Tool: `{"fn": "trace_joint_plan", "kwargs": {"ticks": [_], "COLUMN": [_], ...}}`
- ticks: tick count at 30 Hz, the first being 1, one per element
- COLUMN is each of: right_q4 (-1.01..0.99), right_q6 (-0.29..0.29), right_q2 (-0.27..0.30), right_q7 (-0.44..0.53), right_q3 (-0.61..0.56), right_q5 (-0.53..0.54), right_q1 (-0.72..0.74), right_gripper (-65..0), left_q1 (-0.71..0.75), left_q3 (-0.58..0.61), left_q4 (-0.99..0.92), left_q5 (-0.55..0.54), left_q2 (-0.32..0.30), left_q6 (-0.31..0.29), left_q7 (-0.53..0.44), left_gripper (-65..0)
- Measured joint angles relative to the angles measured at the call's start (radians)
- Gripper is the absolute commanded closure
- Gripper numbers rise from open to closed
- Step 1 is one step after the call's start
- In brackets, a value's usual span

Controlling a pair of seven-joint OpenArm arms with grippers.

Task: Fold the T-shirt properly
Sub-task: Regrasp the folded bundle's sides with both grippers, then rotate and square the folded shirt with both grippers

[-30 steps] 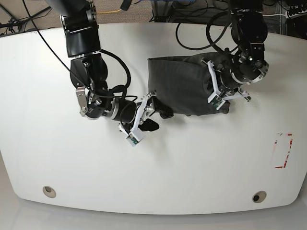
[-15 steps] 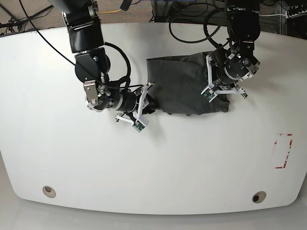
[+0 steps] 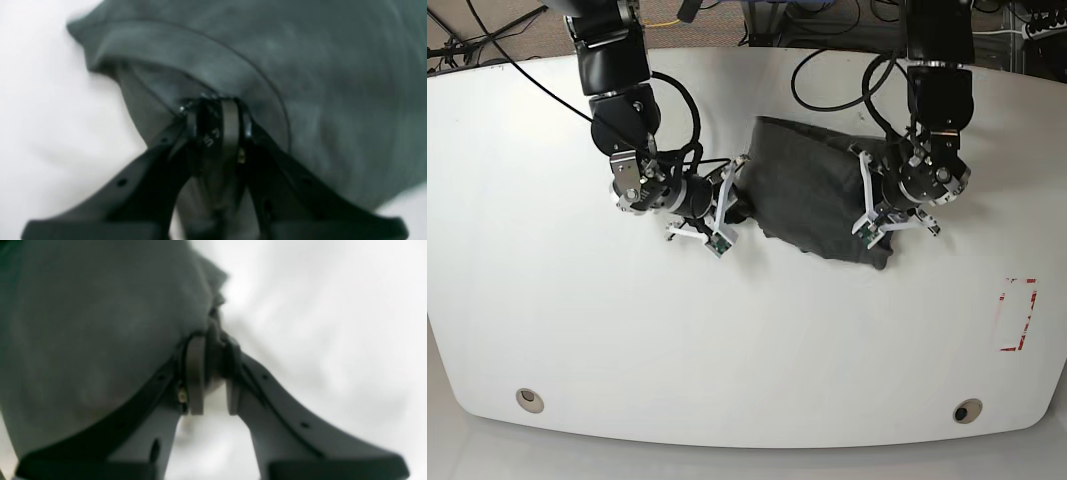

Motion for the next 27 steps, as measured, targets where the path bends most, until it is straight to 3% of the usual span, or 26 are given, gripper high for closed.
{"fn": "trace_joint_plan", "kwargs": {"ticks": [7,12,20,27], "right_q4": [0.154,0.241,0.369,0.375], "right_q6": [-0.008,-0.008,-0.007,-0.011], "right_q2": [0.021,-0.021,-0.085,-0.116], "right_q7": [-0.014,-0.099,-0.240,-0.267], "right_q3": [-0.002,0.001,-0.005,-0.081], "right_q5": [0.003,-0.016,-0.009,-0.025], "right_q1": [-0.140,-0.201,-0.218,-0.195], "right_gripper": [-10.6,-10.6,-10.8,-10.6], "left_q1": [-0.087,-0.115,-0.134,-0.012], "left_q3": [0.070,0.113,0.090,0.051], "left_q4": [-0.047,0.051,0.277,0.354], "left_q5": [0.023,0.013,0.013,0.008], "left_q2": [-0.002,0.002,-0.003,-0.011], "left_q6": [0.000,0.000,-0.003,-0.006], "left_q7": [0.000,0.000,0.031,0.111], "left_gripper": [-6.9,-6.9,-6.9,-6.9]}}
